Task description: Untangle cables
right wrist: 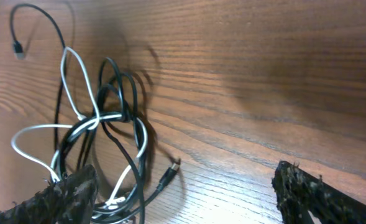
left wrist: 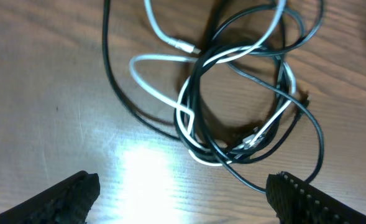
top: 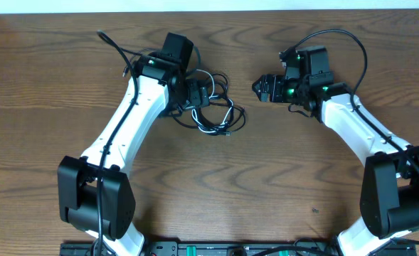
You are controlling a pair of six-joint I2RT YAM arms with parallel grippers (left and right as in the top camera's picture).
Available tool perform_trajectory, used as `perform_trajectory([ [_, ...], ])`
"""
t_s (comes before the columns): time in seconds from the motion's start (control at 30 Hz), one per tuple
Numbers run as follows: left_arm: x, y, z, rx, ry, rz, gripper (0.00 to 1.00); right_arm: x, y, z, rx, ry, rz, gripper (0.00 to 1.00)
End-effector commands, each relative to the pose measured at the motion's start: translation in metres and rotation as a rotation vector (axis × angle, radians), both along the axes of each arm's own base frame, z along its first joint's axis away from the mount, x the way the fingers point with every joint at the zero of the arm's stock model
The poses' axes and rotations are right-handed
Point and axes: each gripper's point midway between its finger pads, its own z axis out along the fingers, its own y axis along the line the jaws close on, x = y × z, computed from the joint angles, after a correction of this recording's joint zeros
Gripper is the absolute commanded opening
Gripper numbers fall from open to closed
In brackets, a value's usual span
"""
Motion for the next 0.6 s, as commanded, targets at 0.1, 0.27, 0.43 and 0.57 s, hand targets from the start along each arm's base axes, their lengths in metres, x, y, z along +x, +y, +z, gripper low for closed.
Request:
perform_trajectory([
  [0.1, -0.006, 0.003, -0.033, 0.008, 0.105, 0.115, 0.9, 0.002, -0.01, -0.007, -0.112, -0.003, -0.037, 0.86],
  [0.27, -0.004, 0.002, -0.057, 0.016, 0.154, 0.171, 0.89, -0.001, -0.017, -0.013, -0.143, 0.013, -0.055, 0.86],
  [0.43, 0.0, 0.001, -0.066, 0.019, 0.161, 0.174, 0.86, -0.003, -0.018, -0.022, -0.156, 0.035, -0.058, 0.86],
  [0.57, 0.002, 0.001, -0.066, 0.015, 0.151, 0.174, 0.84, -0.005, -0.019, -0.04, -0.167, 0.075, -0.055, 0.83],
])
